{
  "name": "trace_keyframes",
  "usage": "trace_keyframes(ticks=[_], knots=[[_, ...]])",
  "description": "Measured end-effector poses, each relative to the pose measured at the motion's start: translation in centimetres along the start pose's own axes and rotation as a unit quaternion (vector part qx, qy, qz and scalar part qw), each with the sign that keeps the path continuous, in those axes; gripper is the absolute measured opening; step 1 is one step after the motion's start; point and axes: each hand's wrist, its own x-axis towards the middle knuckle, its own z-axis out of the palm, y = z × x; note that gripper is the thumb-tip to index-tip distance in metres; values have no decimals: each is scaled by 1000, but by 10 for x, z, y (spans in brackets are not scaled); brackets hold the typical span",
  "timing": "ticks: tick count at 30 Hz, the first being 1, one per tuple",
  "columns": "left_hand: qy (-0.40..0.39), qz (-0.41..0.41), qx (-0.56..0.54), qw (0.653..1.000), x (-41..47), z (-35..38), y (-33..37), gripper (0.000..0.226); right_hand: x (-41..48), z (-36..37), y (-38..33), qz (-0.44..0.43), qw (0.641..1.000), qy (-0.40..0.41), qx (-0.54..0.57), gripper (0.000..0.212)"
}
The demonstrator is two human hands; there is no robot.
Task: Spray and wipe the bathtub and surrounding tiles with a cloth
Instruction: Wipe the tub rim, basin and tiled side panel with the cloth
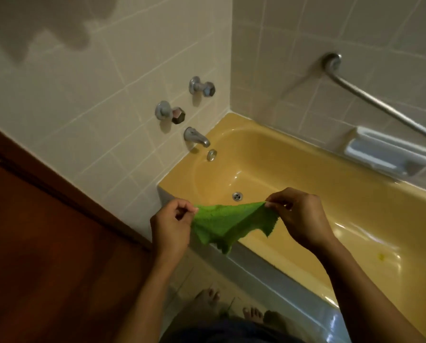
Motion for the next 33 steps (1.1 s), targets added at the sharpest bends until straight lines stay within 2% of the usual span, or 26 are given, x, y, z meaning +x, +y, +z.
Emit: trace_keyframes(ticks=[4,8,14,18,21,23,26,27,29,30,33], knots=[[-114,58,9,992,33,16,17,29,-11,-19,-11,66,995,69,-22,11],[-193,124,20,973,51,44,32,33,-37,-34,-18,113,981,157,-27,8],[-354,192,20,915,17,95,60,38,-115,-56,-19,190,935,298,21,18],[-471,166,-3,866,-23,126,84,27,-181,-77,-8,248,893,372,56,24],[-582,154,-18,798,-71,146,115,24,-243,-93,1,291,839,453,75,23],[-663,149,-19,734,-111,156,136,31,-290,-103,7,320,792,514,74,17],[-773,147,25,616,-174,175,154,39,-356,-117,12,343,728,587,87,11],[-802,162,53,573,-200,185,155,40,-383,-123,13,349,709,606,86,11],[-820,234,99,513,-250,205,152,38,-427,-133,15,359,681,634,76,11],[-809,279,111,504,-272,214,150,34,-445,-138,16,365,674,639,67,11],[-752,396,93,518,-340,239,150,20,-508,-147,19,395,638,660,36,9]])
